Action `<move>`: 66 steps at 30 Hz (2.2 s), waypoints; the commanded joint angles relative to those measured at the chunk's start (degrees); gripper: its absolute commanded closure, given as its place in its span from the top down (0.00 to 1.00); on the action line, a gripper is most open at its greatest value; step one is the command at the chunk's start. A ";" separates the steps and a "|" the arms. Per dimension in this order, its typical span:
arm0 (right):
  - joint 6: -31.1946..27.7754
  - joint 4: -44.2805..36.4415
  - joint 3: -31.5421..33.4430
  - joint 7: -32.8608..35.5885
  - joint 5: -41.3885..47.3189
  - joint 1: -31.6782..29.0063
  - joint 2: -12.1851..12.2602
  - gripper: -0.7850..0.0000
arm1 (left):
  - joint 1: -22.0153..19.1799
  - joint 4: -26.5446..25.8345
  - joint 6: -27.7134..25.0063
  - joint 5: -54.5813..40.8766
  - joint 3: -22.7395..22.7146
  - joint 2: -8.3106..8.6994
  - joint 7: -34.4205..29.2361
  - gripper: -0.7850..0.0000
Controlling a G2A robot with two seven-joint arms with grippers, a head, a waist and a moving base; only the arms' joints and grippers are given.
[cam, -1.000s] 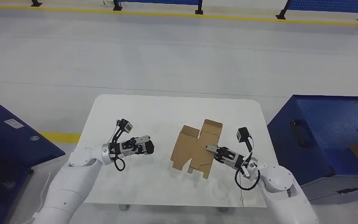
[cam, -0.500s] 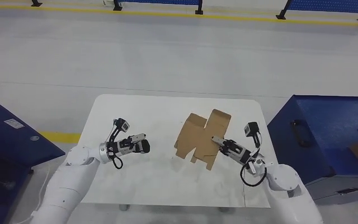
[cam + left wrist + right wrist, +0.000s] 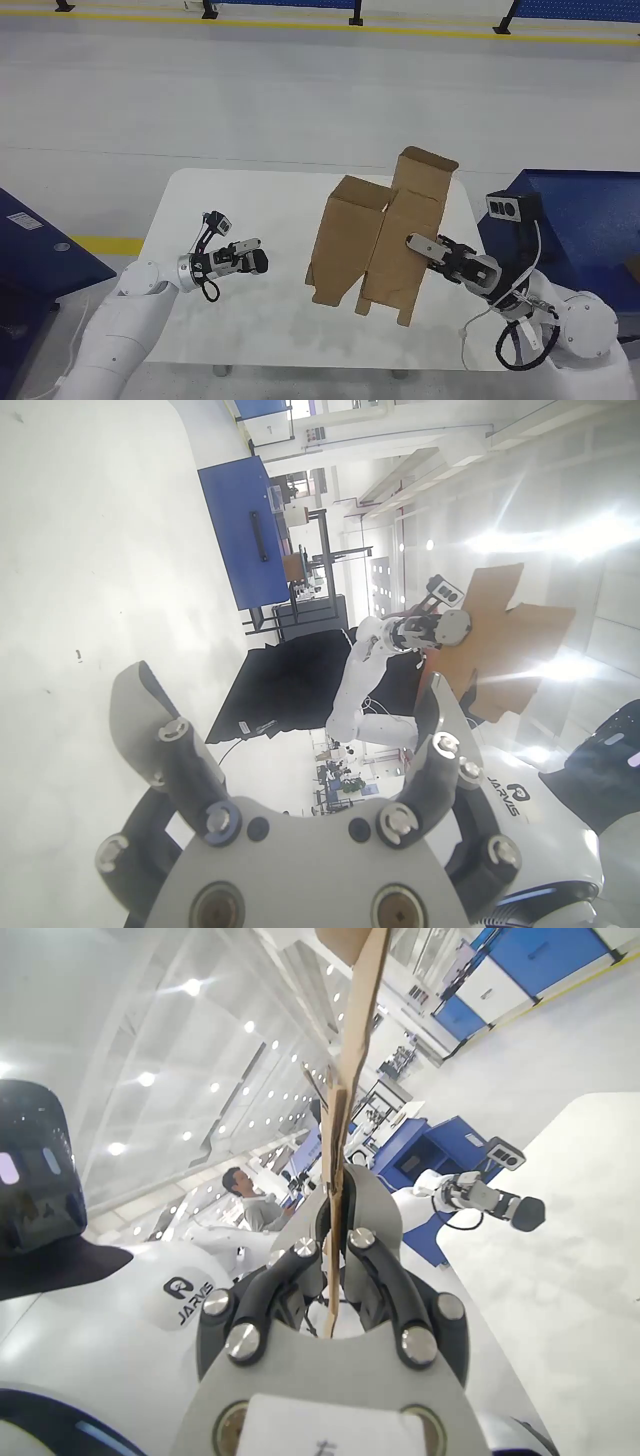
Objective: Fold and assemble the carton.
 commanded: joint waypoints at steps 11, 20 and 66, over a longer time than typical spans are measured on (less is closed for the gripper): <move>1.39 1.21 0.38 4.27 -1.87 2.90 0.58 0.00 | 0.00 0.00 0.00 0.00 0.00 0.00 0.00 1.00; 20.42 6.33 -9.43 -3.68 31.96 4.96 -1.00 0.00 | 0.00 0.00 0.00 0.00 0.00 0.00 0.00 1.00; 2.57 10.45 -13.49 -1.25 24.74 11.96 -2.23 0.00 | 0.00 0.00 0.00 0.00 0.00 0.00 0.00 1.00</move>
